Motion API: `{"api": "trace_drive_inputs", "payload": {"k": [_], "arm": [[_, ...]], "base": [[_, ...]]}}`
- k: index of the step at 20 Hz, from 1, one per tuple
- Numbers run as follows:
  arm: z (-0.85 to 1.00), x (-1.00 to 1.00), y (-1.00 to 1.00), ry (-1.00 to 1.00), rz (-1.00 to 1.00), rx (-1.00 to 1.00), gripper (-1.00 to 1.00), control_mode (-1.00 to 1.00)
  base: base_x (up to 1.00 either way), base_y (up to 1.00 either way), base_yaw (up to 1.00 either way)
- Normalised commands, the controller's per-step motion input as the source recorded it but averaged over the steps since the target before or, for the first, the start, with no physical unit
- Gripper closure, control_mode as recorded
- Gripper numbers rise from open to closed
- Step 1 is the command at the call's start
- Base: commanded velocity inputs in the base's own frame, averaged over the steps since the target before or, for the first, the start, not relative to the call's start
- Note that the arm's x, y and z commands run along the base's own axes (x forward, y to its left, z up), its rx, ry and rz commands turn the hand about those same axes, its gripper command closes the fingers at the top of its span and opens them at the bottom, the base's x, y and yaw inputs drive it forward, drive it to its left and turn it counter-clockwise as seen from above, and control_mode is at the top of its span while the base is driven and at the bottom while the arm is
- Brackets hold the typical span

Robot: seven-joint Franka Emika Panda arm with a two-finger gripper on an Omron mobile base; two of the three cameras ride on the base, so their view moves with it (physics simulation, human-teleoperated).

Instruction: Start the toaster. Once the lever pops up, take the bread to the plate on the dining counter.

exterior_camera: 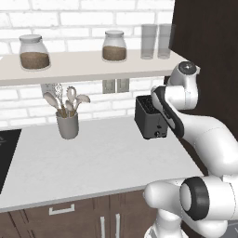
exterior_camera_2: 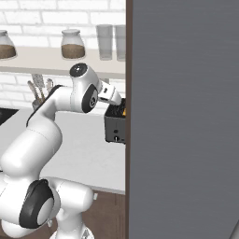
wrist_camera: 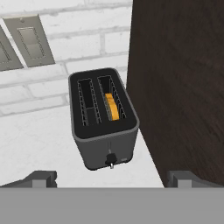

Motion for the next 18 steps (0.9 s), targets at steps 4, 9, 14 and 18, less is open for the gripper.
{"api": "trace_drive_inputs", "payload": {"k": [4,9,14,18], "arm": [[0.0,0.0,0.0,0.0,0.0,0.0,-1.0,-1.0],[0.0,0.0,0.0,0.0,0.0,0.0,-1.0,-1.0],[0.0,0.0,0.0,0.0,0.0,0.0,-1.0,-1.0],[0.0,0.0,0.0,0.0,0.0,0.0,-1.0,-1.0]], "base": [[0.0,0.0,0.0],[0.0,0.0,0.0],[0.0,0.0,0.0],[0.0,0.0,0.0]]}}
